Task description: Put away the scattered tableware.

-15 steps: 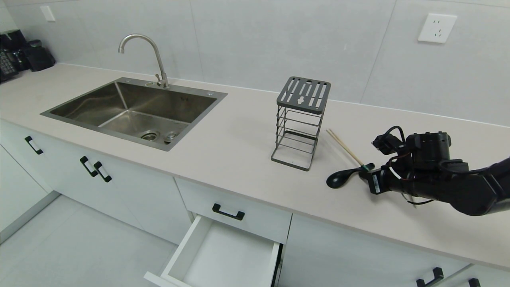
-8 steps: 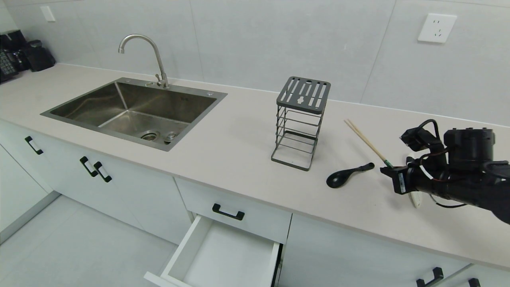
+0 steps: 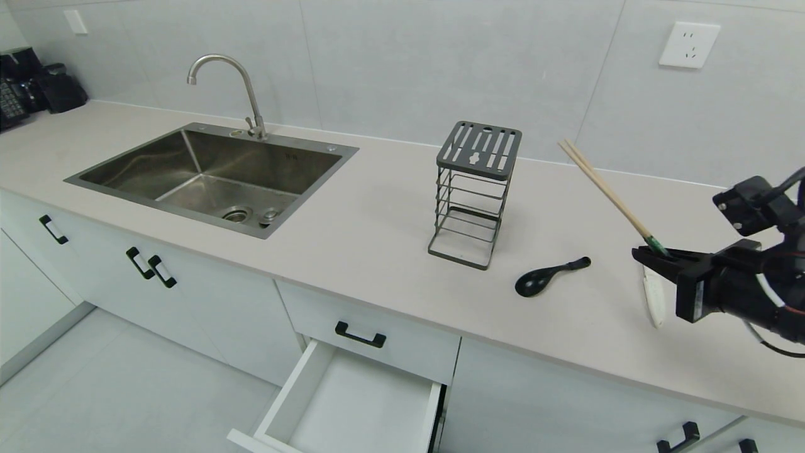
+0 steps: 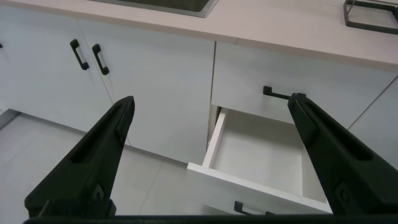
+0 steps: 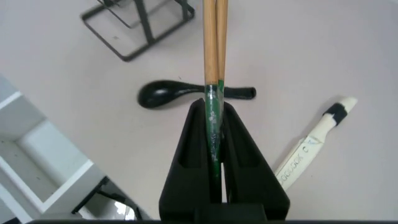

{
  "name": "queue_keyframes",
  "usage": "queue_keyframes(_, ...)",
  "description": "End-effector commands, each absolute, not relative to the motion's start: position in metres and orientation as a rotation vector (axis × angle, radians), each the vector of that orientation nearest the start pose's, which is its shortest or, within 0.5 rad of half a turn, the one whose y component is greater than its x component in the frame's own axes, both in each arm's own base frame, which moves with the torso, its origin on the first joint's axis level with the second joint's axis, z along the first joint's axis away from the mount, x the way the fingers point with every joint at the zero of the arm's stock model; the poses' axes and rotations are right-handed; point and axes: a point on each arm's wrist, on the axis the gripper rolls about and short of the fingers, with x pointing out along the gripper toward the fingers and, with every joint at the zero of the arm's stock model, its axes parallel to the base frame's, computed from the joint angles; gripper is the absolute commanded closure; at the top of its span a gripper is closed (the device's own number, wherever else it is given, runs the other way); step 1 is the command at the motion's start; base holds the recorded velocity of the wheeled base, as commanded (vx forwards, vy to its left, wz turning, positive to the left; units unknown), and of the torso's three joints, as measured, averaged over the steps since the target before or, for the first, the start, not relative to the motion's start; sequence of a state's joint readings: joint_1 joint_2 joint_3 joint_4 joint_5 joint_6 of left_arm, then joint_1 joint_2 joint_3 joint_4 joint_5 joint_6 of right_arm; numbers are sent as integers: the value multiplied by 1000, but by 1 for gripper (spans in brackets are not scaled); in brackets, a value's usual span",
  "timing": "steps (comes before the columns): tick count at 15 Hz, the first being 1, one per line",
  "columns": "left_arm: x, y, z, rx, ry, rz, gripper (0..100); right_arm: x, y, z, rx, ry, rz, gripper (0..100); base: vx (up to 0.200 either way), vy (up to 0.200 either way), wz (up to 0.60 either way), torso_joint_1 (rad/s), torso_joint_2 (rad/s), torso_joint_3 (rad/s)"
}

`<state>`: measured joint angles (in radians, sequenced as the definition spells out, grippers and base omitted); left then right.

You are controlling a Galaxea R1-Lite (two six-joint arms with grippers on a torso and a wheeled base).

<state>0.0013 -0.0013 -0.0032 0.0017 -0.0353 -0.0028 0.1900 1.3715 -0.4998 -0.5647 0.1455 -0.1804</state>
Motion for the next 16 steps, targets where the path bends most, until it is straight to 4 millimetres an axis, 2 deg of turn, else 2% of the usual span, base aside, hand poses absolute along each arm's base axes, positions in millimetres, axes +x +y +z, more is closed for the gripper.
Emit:
queue_keyframes(1, -23, -1, 76, -3, -1, -34, 0, 177, 50, 197, -193, 177, 421, 100, 0, 0, 0, 0, 0, 0)
queue_keyframes(5, -23, -1, 76, -3, 0, -34, 0, 160, 64, 203, -205, 159, 519, 100, 0, 0, 0, 0, 0, 0)
queue_keyframes(7, -23, -1, 76, -3, -1, -34, 0, 150, 78, 207, -242, 125, 612, 100, 0, 0, 0, 0, 0, 0)
queue_keyframes(16, -23, -1, 76, -3, -1, -34, 0, 138, 110, 197, -277, 147, 814, 100, 0, 0, 0, 0, 0, 0)
